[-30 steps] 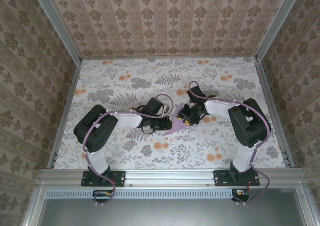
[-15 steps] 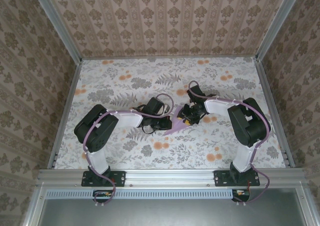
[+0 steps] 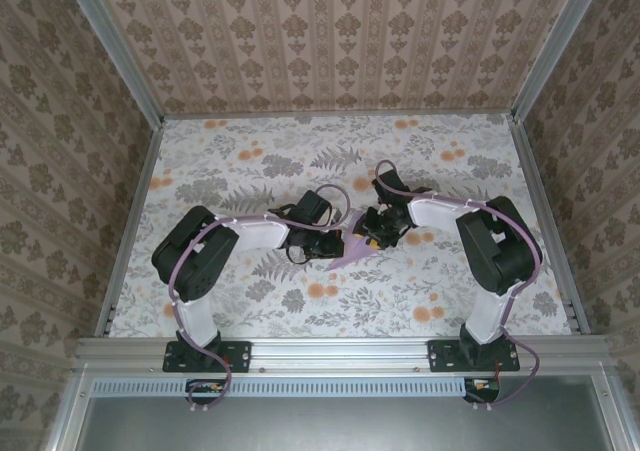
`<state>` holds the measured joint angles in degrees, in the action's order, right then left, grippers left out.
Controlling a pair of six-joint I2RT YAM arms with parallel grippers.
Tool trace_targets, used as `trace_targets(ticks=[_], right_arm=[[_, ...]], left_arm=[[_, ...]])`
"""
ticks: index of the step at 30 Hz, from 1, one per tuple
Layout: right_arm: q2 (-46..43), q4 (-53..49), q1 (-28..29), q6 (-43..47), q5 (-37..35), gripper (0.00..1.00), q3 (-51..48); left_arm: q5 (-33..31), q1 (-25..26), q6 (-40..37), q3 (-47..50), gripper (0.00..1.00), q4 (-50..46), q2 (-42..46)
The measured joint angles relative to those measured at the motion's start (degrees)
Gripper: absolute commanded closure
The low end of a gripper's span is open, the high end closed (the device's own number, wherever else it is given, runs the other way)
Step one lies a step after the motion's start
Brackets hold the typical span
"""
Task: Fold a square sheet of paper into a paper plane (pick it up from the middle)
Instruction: Fourth fold the wing at the center of the table.
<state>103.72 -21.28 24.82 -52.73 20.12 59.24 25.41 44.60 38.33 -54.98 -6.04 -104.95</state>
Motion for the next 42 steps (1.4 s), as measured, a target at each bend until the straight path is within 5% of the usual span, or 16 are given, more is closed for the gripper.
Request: trace_targets(ticks=[7,12,18,42], right_arm=[[-5.95,-5.31,0.09,5.95,-1.75,0.58,0.28],[-13.05,-1.14,0.79,9.33,-1.25,0.81,-1.95],[-11.43,2.89,3.76,11.17,0.17,0.97,-4.31],[0.33,10.91,4.11,15.78,4.15,1.00,-4.37]], left_arm=[[-0.17,0.00,-0.68,-0.20,1.00,-0.63,-0.02],[-0.15,0.00,-0.72,-0.20,1.00,-0.83,-0.02],[-0.17,0.00,-0.87,-0.24,1.00,-0.87,-0.02],[-0.17,0.04,-0.85,-0.22,1.00,-0.92,-0.09]])
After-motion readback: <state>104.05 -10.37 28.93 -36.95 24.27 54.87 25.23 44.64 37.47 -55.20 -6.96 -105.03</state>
